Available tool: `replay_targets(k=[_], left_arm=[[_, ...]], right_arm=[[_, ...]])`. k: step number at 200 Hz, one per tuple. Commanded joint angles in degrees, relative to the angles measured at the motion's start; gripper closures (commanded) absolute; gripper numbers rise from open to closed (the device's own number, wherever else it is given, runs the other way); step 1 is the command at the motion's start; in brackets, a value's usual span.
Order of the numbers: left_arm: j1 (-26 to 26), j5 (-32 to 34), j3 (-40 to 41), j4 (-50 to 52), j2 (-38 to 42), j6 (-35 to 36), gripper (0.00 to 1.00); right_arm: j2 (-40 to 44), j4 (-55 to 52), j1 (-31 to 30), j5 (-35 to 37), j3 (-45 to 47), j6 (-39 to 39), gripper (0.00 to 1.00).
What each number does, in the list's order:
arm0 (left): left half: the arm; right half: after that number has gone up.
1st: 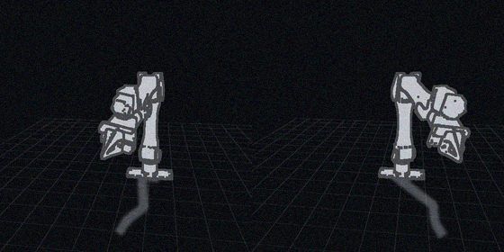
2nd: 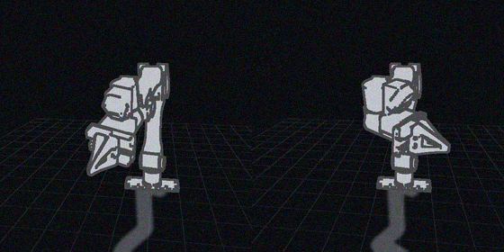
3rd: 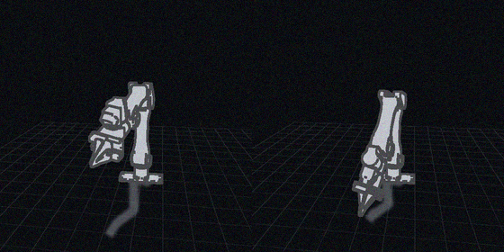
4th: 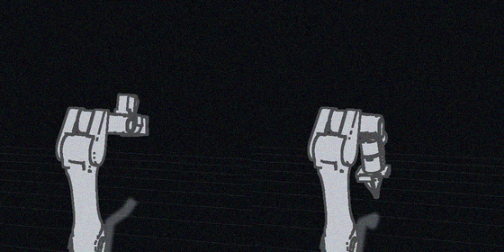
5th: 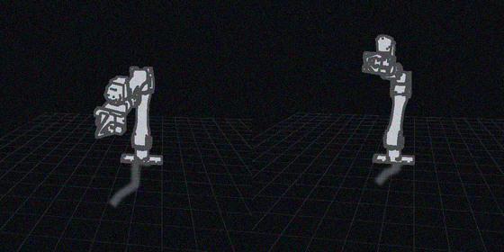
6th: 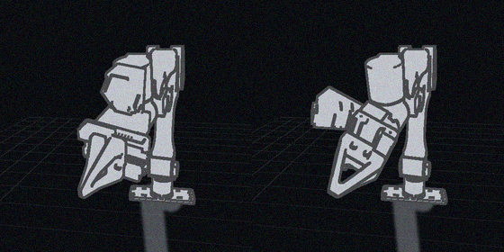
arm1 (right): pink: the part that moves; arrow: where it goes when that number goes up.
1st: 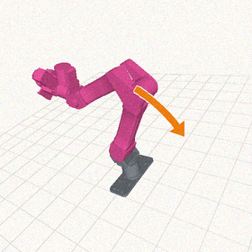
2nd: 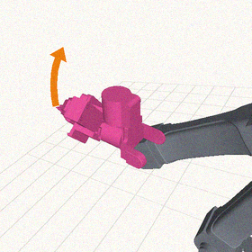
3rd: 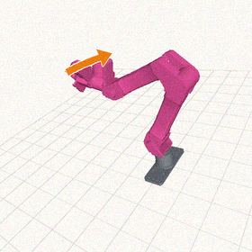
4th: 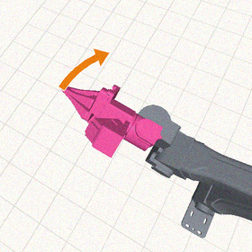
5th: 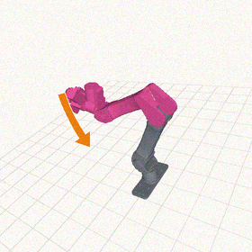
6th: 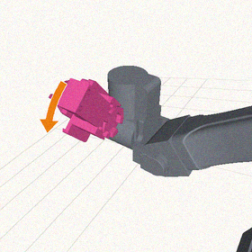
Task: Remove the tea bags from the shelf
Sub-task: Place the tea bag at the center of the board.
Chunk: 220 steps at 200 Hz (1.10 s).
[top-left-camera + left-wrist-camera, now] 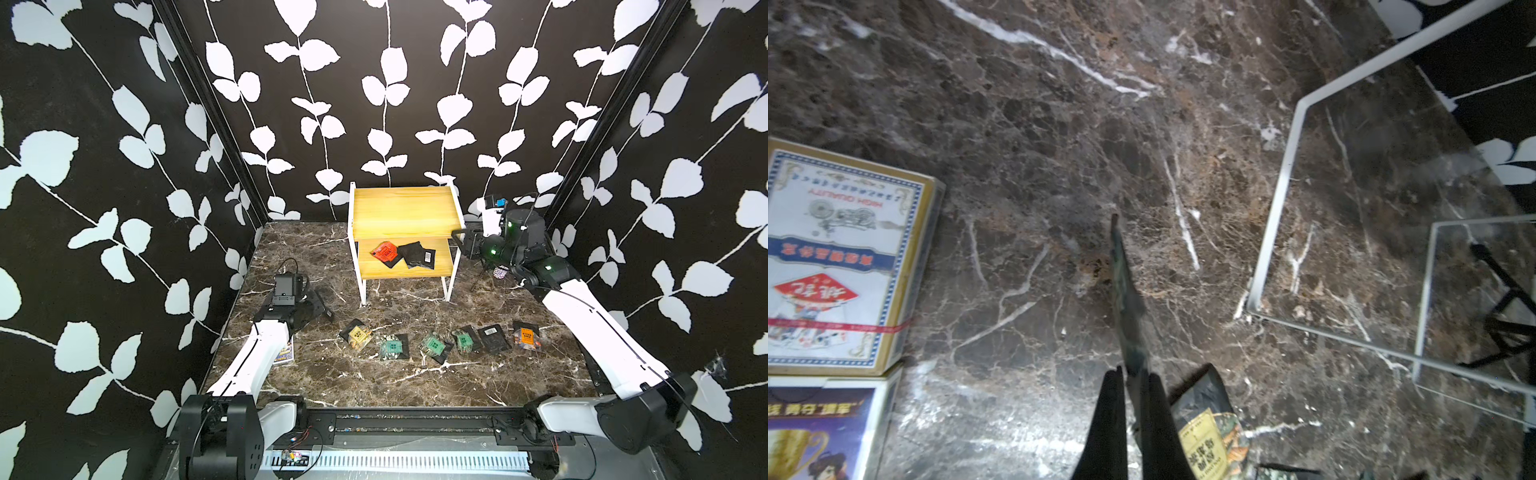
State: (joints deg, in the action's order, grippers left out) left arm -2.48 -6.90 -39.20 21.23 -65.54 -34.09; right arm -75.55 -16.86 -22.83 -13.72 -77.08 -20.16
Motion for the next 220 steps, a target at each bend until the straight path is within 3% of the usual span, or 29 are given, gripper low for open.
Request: replay_targets(k=[1, 73, 106, 167, 220], left_arm=[[0.2, 3.3, 1.0, -0.7, -0.9, 0.4, 1.0], [0.3, 7.4, 2.5, 1.4, -1.5, 0.2, 1.0], [0.2, 5.8, 1.3, 2.2, 0.3, 0.5, 0.9], [0.2, -4.8, -4.7, 2.5, 0.4, 1.8, 0.63], [0.2, -15.9, -10.7, -0.1, -3.3, 1.5, 0.52]], right_arm=[[0.3, 3.0, 0.2, 0.7, 0.9, -0.2, 0.56], [0.6, 3.0, 0.2, 0.9, 1.1, 0.0, 0.56], [0.6, 2.7, 0.2, 1.0, 1.1, 0.2, 0.56], [0.0, 2.5, 0.1, 0.5, 1.0, -0.3, 0.55], [0.4, 1.1, 0.1, 0.5, 1.0, -0.2, 0.53]])
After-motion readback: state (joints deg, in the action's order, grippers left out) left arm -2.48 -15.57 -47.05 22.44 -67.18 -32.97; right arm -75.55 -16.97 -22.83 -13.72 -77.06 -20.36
